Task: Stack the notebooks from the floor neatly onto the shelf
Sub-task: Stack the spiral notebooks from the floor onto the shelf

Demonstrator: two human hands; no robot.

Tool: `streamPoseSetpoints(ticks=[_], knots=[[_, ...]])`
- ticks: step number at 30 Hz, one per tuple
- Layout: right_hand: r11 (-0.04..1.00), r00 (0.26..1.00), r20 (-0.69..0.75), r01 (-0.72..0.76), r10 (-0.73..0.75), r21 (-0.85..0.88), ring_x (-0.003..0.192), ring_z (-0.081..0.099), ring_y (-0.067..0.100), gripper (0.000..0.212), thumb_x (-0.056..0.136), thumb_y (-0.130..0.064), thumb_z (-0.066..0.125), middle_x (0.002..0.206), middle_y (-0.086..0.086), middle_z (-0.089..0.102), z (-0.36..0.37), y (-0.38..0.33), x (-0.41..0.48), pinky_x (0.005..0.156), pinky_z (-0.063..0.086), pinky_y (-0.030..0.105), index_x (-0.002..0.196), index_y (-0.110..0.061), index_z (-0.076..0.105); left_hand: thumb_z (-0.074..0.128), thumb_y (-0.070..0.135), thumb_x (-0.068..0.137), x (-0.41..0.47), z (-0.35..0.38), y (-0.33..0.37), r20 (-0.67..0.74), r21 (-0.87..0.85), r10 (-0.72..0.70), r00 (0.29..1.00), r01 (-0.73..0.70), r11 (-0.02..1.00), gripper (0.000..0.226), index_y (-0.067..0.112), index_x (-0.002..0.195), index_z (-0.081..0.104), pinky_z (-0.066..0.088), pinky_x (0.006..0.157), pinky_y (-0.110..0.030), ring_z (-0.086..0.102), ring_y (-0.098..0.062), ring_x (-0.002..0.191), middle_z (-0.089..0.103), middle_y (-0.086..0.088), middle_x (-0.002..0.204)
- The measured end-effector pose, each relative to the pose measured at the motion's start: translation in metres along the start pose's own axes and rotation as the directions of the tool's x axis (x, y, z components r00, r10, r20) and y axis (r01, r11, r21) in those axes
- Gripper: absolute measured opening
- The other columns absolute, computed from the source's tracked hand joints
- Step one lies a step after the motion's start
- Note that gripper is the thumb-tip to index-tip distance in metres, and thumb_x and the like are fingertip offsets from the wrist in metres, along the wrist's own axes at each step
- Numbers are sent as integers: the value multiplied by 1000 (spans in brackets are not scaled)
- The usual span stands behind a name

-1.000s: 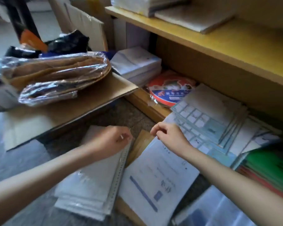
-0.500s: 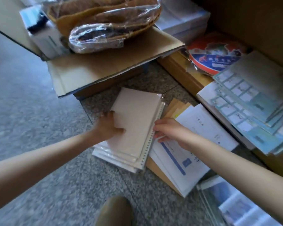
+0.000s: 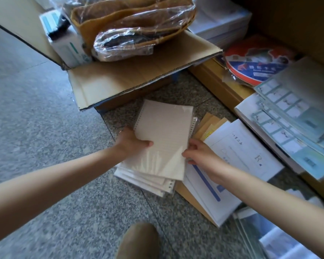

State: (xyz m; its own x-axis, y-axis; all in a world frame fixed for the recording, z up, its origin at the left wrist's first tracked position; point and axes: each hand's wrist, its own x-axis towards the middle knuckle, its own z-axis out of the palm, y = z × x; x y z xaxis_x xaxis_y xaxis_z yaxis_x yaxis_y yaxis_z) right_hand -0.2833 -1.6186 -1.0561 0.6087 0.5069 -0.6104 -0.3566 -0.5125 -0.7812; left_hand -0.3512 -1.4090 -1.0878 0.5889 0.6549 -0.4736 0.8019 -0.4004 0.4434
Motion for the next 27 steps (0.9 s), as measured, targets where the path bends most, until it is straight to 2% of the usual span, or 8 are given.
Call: streamPoseSetpoints(ticks=[3, 7, 12, 14, 17, 21, 24, 27], knots=[[983, 1000, -24, -10, 15, 183, 98, 63, 18, 40, 87, 3, 49, 113, 7, 64, -9, 3, -3, 76, 51, 22, 125, -10, 52, 66, 22, 85, -9, -2, 5, -42, -258, 79, 996, -88, 962, 32, 3, 109, 57, 47, 74, -32, 60, -32, 100, 61, -15, 101], [918, 991, -66, -83, 118, 389, 81, 62, 16, 28, 91, -2, 44, 97, 8, 66, -23, 5, -10, 60, 48, 23, 116, -6, 55, 62, 16, 89, -33, -4, 24, 27, -523, 117, 993, -85, 848, 34, 12, 120, 49, 47, 82, -33, 55, -24, 95, 54, -10, 108], [894, 925, -352, 31, 144, 447, 83, 57, 19, 25, 92, -13, 50, 99, 10, 57, -41, 14, -22, 69, 49, 34, 115, -10, 40, 60, 13, 90, -57, 1, 60, 130, -673, 172, 976, -41, 738, 9, 18, 85, 54, 51, 74, -31, 62, -23, 77, 64, -7, 87], [904, 887, -455, 126, 82, 408, 80, 55, 15, 22, 93, -14, 49, 96, 6, 56, -53, 16, -32, 65, 46, 31, 113, -15, 39, 57, 12, 91, -68, 3, 74, 188, -721, 267, 945, -52, 691, 3, 15, 91, 57, 54, 66, -28, 64, -18, 71, 65, -5, 84], [934, 750, -658, 276, -63, 226, 78, 54, 8, 20, 93, -16, 50, 93, -2, 56, -70, 26, -49, 62, 42, 23, 111, -19, 41, 58, 15, 90, -82, -1, 91, 319, -749, 472, 822, -87, 657, 23, 19, 113, 57, 58, 63, -26, 70, -12, 80, 70, -1, 95], [815, 545, -831, 529, -113, 236, 78, 58, 7, 19, 92, -14, 54, 94, 1, 60, -99, 23, -70, 66, 45, 17, 105, -23, 45, 67, 12, 82, -99, 3, 117, 509, -754, 655, 559, -78, 652, 68, 43, 133, 36, 57, 76, -33, 65, -15, 106, 63, 8, 121], [748, 476, -851, 643, -222, 165, 67, 60, -3, 21, 96, -6, 48, 83, -4, 64, -121, 17, -86, 60, 45, 11, 99, -27, 45, 67, 1, 76, -112, 15, 139, 401, -812, 721, 565, -146, 565, 68, 24, 134, 40, 55, 79, -27, 63, -17, 109, 65, 2, 122], [709, 527, -774, 690, -352, 146, 75, 65, 0, 30, 95, -3, 47, 82, -7, 72, -138, 9, -99, 67, 49, 16, 107, -30, 44, 77, 4, 68, -115, 5, 156, 336, -845, 742, 580, -163, 510, 71, 19, 130, 45, 56, 74, -27, 65, -19, 105, 67, -1, 117]])
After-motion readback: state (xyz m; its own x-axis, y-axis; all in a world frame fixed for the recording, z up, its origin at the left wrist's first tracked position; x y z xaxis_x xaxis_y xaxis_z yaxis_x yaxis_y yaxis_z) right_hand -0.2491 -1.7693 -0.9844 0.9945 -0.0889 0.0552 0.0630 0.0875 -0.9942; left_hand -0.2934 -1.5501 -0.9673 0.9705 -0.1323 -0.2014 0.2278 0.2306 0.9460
